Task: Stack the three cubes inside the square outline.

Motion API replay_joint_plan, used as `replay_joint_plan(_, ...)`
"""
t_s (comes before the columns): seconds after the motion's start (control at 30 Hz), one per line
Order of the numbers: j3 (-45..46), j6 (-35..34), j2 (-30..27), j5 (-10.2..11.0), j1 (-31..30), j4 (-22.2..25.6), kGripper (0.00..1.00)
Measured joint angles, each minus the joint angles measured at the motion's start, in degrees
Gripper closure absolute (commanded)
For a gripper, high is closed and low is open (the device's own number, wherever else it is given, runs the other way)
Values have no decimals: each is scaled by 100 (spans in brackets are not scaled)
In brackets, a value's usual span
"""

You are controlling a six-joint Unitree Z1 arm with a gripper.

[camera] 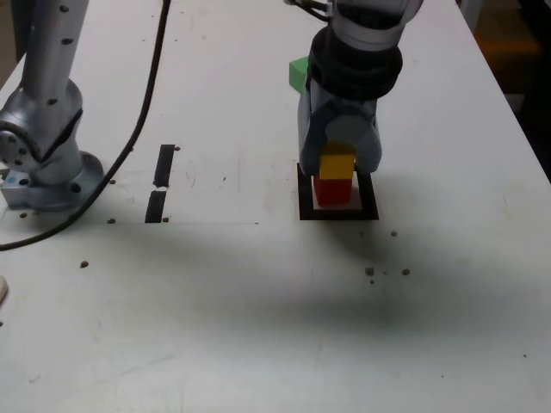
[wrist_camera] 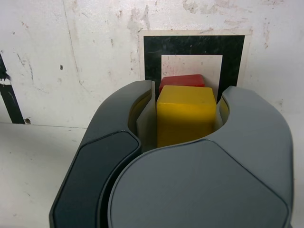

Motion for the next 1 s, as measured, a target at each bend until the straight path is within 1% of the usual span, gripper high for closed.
replay_joint_plan(0.07,0,-8,0,-2,0,21,61)
replay_joint_plan(0.13,0,-14,0,-15,0,37,51)
replay_joint_plan(0.17,0,-16,0,-26,0,46,48)
replay_joint_plan(0.23,0,-18,0,-35,4,53,25)
replay_joint_plan(0.3,0,-17,0,-53,11,71,8)
replay_joint_plan(0.33,-1,-17,0,-59,16,79,1)
replay_joint_plan(0.53,-4,-19,-46,-79,40,126,0)
replay_joint_plan(0.6,-4,-23,-175,-87,97,183,0)
replay_joint_plan(0.7,-14,-24,-531,-35,295,343,0)
replay_joint_plan(0.73,-24,3,-695,43,494,468,0)
replay_joint_plan(0.8,-18,175,-856,130,820,636,0)
replay_joint_plan(0.9,64,351,-984,150,1447,716,0)
replay_joint_plan(1.0,133,414,-851,148,2076,719,0)
